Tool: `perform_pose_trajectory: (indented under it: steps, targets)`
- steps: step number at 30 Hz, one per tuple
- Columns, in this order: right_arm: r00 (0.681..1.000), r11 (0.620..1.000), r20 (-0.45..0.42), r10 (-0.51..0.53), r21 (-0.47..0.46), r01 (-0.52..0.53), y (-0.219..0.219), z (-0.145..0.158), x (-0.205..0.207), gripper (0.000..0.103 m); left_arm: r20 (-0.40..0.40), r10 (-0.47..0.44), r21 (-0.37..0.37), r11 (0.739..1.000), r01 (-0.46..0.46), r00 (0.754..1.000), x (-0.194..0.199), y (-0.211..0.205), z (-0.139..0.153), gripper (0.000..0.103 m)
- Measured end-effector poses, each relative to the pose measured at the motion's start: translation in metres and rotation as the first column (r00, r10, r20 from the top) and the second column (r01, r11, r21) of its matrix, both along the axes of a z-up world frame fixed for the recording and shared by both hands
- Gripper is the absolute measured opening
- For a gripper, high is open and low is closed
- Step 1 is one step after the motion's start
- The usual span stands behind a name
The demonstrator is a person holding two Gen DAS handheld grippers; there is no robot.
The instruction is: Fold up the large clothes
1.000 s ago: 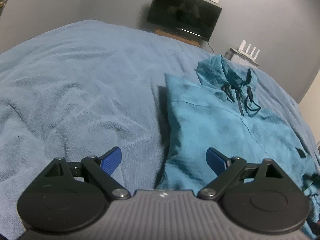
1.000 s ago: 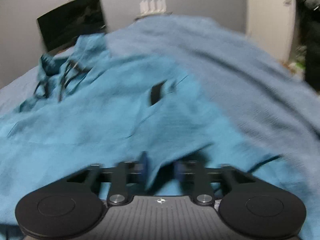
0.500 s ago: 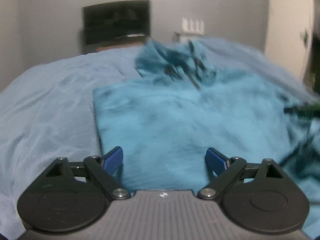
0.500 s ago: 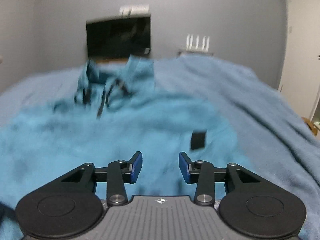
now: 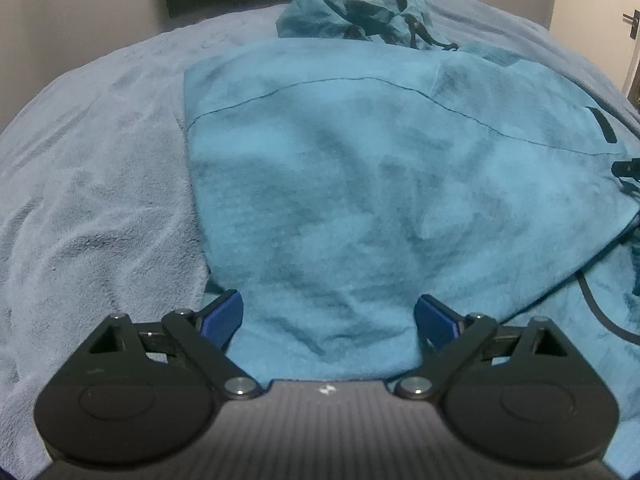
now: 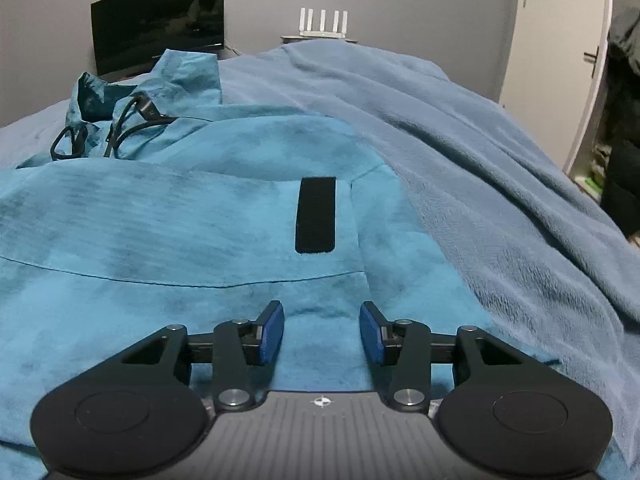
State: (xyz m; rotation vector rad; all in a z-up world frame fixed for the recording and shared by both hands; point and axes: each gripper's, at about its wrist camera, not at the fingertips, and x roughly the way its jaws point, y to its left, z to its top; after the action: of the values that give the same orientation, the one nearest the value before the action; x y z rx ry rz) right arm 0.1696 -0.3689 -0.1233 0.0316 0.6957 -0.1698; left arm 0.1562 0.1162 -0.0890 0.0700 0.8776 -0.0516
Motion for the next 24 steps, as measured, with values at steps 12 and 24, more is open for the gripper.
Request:
perform_pose_trajectory:
  steps: [12, 24]
  targets:
    - [0.98, 0.973, 0.166, 0.108, 0.185, -0.139, -0.01, 0.091, -0.105, 0.073, 0.177, 0.209, -0.255, 0.954, -0.16, 0.962, -0.093, 0.035, 0.098, 0.094]
    - [0.938, 0.958, 0.208, 0.279, 0.002, -0.285, -0.075, 0.186, -0.268, 0.082, 0.106, 0.13, -0.146, 0.983, -0.114, 0.986, -0.22, 0.052, 0.163, 0.095]
